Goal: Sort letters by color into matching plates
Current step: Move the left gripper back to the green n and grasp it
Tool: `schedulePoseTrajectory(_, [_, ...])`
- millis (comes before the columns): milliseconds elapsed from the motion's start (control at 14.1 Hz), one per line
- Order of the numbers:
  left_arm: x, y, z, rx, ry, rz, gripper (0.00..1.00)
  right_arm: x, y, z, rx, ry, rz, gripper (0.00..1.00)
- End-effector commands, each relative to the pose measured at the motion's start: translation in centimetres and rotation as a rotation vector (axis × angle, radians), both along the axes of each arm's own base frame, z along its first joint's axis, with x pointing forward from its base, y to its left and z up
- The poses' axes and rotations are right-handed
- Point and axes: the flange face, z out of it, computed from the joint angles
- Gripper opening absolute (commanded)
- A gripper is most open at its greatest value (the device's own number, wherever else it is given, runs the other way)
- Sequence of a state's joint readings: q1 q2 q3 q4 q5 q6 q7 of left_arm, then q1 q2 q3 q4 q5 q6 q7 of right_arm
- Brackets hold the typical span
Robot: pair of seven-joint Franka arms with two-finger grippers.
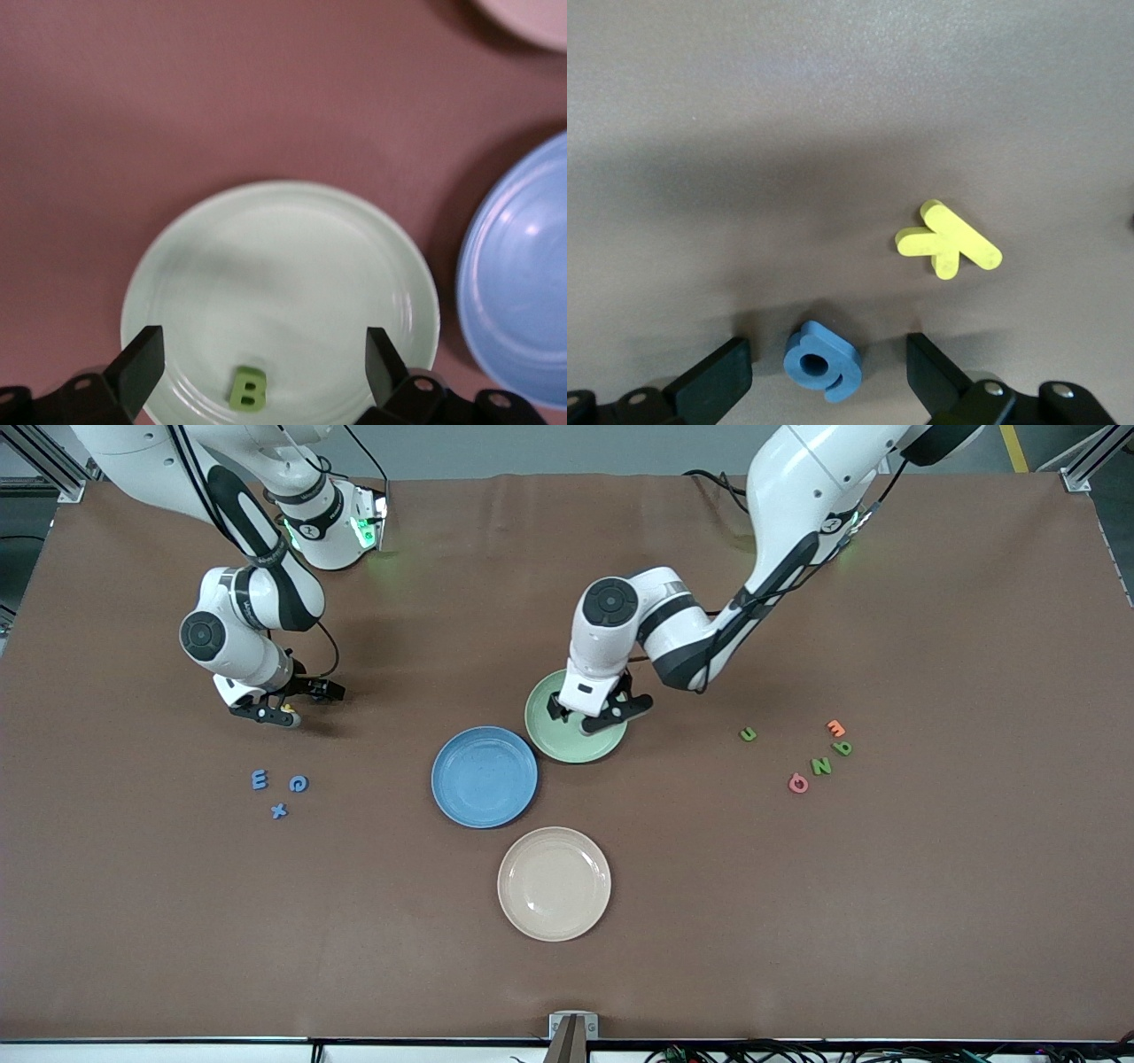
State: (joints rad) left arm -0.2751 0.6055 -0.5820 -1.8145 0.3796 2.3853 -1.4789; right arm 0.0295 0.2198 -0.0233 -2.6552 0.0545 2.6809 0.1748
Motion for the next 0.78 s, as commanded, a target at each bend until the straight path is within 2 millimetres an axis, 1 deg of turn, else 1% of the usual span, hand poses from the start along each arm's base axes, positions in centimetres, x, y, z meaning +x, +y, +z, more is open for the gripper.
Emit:
schedulePoseTrajectory(0, [1.6,2.9,1.6,0.003,0.019,0.008,0.99,-1.1,0.2,-1.2,-0.002,0.041,-0.002,0.69])
schedulePoseTrajectory(142, [2.9,5.6,1.8,-0.009,0.046,-0.006,0.99,-1.1,0.2,-1.3,-0.002,0.042,-0.001,0.64])
schedulePoseTrajectory(213, [3.4,7.1,2.0,-0.021,0.058,-0.022,0.99,-1.1,0.2,-1.2,-0.002,0.041,-0.002,0.63])
schedulePoseTrajectory(284, [3.9,8.9,1.9,-0.017,0.076,-0.046,0.99,-1.1,0.2,-1.2,-0.002,0.041,-0.001,0.60])
schedulePoseTrajectory(356, [4.7,10.8,1.6,0.003,0.089,-0.072,0.99,-1.1,0.3,-1.3,-0.002,0.042,0.002,0.56])
schedulePoseTrajectory(498, [5.9,13.1,1.5,0.027,0.092,-0.125,0.99,-1.0,0.6,-1.2,-0.002,0.039,0.011,0.45])
schedulePoseTrajectory(640, [7.0,16.5,0.4,0.072,0.075,-0.145,0.99,-0.9,0.7,-1.1,-0.001,0.036,0.013,0.35])
schedulePoseTrajectory(711, [7.0,18.3,-0.5,0.096,0.071,-0.160,0.99,-0.9,0.7,-1.1,-0.001,0.036,0.013,0.30])
